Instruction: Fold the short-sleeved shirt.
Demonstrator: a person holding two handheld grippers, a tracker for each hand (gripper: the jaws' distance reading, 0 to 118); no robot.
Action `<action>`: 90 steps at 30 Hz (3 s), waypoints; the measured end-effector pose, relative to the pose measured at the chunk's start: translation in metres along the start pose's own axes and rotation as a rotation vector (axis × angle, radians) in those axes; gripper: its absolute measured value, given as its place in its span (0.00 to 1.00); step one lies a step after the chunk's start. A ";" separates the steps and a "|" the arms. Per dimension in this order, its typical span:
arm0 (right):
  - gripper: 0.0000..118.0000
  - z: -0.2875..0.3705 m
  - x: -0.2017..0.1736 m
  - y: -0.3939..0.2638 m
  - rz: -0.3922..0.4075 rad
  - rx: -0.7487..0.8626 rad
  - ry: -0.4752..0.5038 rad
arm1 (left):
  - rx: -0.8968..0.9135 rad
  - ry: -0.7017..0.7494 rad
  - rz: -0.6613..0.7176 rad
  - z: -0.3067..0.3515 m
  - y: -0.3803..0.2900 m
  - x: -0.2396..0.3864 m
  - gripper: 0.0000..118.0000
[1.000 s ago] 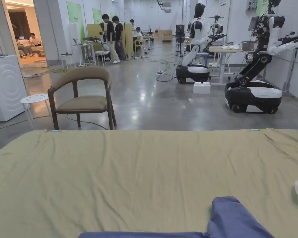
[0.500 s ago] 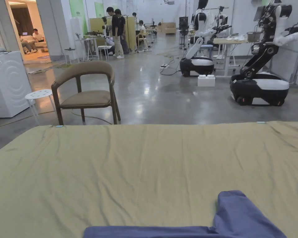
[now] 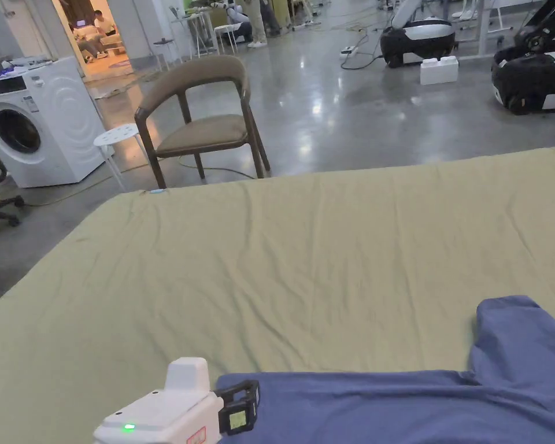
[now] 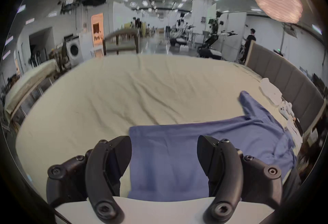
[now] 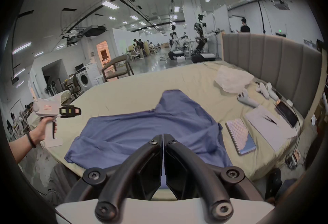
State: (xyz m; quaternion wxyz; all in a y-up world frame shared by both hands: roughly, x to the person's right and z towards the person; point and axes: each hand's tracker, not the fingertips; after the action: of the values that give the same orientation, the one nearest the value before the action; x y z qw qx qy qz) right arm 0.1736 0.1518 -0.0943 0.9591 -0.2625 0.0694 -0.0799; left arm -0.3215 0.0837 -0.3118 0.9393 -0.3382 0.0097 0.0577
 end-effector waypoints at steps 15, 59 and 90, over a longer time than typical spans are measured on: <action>0.00 -0.034 0.026 -0.007 -0.024 -0.162 -0.068 | -0.196 0.137 0.058 -0.117 -0.007 -0.032 0.23; 0.00 -0.065 0.110 0.023 -0.071 -0.257 -0.095 | -0.098 -0.161 0.215 0.144 -0.073 -0.048 0.01; 0.49 0.011 0.013 0.024 -0.010 0.018 0.018 | 0.269 0.039 -0.182 0.249 -0.076 0.043 0.65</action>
State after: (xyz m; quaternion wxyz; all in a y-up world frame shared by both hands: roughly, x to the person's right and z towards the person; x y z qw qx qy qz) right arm 0.1914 0.1746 -0.0986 0.9603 -0.2536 0.0760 -0.0879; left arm -0.2750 0.1886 -0.0742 0.9770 -0.2099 0.0046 -0.0362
